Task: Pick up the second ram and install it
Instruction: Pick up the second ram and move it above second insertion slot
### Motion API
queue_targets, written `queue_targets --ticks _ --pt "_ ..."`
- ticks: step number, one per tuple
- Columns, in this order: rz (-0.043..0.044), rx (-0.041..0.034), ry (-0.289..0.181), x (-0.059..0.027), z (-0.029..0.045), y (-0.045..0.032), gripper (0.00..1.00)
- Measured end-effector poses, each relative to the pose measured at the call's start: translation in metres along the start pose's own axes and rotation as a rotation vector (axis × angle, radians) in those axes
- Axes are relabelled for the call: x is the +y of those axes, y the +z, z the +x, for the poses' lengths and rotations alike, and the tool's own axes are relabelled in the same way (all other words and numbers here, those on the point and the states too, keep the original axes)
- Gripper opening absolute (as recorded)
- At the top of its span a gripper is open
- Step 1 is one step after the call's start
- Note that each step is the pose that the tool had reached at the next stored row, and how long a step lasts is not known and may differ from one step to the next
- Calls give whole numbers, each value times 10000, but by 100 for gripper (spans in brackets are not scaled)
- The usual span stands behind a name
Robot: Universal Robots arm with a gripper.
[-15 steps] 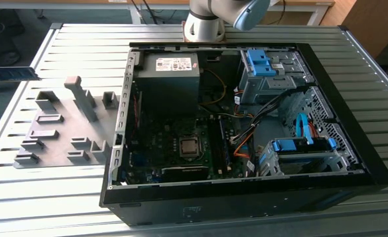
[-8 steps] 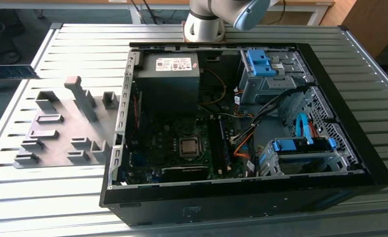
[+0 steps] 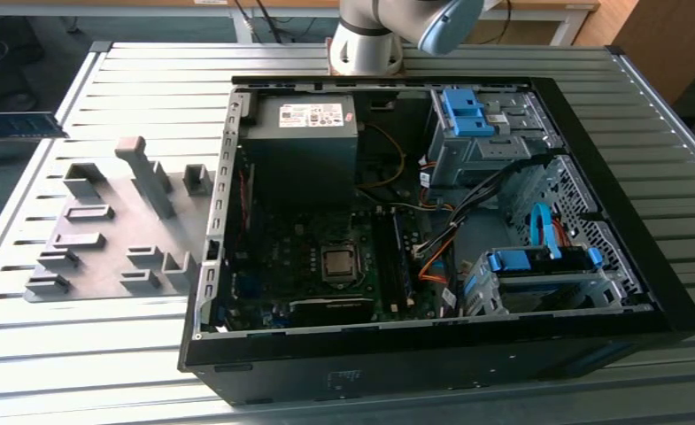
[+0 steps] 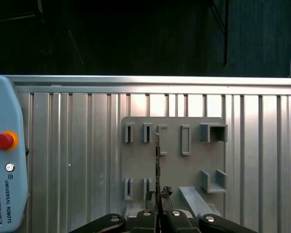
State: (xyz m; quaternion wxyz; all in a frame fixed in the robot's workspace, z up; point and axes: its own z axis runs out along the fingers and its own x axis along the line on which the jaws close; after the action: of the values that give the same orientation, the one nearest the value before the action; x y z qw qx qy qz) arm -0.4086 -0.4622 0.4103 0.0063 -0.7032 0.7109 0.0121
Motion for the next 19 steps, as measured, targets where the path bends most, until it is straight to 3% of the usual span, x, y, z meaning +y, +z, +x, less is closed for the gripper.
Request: queue_targets --ticks 19 --pt "0 0 0 1 -3 -108 14"
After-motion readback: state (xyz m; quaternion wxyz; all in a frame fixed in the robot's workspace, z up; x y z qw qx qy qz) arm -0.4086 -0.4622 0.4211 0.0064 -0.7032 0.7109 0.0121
